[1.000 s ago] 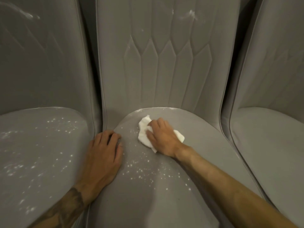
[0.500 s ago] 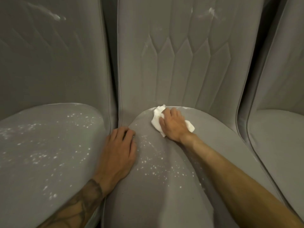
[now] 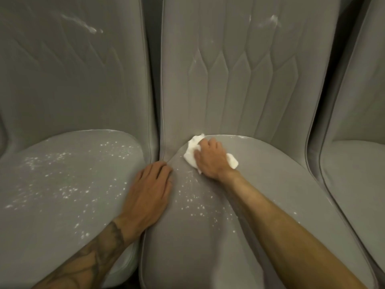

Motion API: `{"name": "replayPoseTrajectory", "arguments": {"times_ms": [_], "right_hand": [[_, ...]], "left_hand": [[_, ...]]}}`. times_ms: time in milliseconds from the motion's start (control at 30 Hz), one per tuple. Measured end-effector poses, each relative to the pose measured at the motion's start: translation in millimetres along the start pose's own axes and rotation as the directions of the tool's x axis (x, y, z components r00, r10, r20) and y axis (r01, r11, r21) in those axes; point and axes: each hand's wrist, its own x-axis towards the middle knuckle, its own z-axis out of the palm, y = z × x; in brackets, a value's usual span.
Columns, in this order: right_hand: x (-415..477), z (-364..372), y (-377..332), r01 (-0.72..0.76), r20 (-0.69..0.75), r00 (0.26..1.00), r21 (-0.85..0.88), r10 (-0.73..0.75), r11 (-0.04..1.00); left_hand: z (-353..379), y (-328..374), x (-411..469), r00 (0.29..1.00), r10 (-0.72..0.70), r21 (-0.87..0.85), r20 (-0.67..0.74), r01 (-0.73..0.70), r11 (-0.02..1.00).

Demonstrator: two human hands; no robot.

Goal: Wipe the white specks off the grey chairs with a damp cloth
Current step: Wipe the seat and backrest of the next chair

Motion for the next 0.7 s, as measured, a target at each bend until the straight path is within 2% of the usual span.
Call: {"name": "replayPoseTrajectory", "arguments": {"times_ms": [100, 133, 200, 333, 400, 467, 533, 600, 700], "right_hand": [[-27.1, 15.4, -25.5, 0.322, -0.018, 0.947, 0.024, -0.322, 0.946], [-32.3, 16.0, -25.3, 0.372, -0.015, 0.928, 0.039, -0.372, 0.927], [-26.6, 11.6, -17.5, 0.335, 0.004, 0.942, 0.076, -0.336, 0.939], [4.2, 4.4, -18.3, 0.092, 0.010, 0.996, -0.066, -0.092, 0.994], [-5.1, 8.9, -29.9, 0.172, -0.005, 0.985, -0.022, -0.172, 0.985], [-31.7, 15.6, -35.6, 0.368, -0.006, 0.930, 0.022, -0.368, 0.930], [-44.3, 11.1, -24.5, 0.423, -0.003, 0.906, 0.049, -0.423, 0.905], [-36.7, 2.2, -1.9, 0.289, -0.002, 0.957, 0.025, -0.289, 0.957], [-29.9, -6.1, 28.2, -0.023, -0.046, 0.999, -0.028, 0.022, 0.999]], "left_hand": [[0.6, 0.6, -4.1, 0.999, -0.040, -0.027, -0.033, 0.039, 0.999], [1.4, 1.4, -3.7, 0.998, -0.056, -0.046, -0.041, 0.054, 0.997], [2.7, 3.4, -4.8, 0.997, -0.074, -0.053, -0.037, 0.072, 0.996], [0.7, 3.7, -6.2, 0.996, -0.087, 0.004, -0.005, 0.087, 0.996], [0.6, 1.7, -5.0, 0.996, -0.085, -0.017, 0.003, 0.085, 0.996], [0.4, -0.2, -4.1, 0.997, -0.077, -0.053, 0.001, 0.077, 0.996], [0.2, -1.3, -4.2, 0.997, -0.076, -0.062, -0.008, 0.076, 0.995], [-0.8, 0.1, -4.9, 0.996, -0.088, -0.016, 0.002, 0.088, 0.996], [-3.3, 3.7, -3.3, 0.995, -0.097, -0.001, 0.012, 0.097, 0.995]]}}
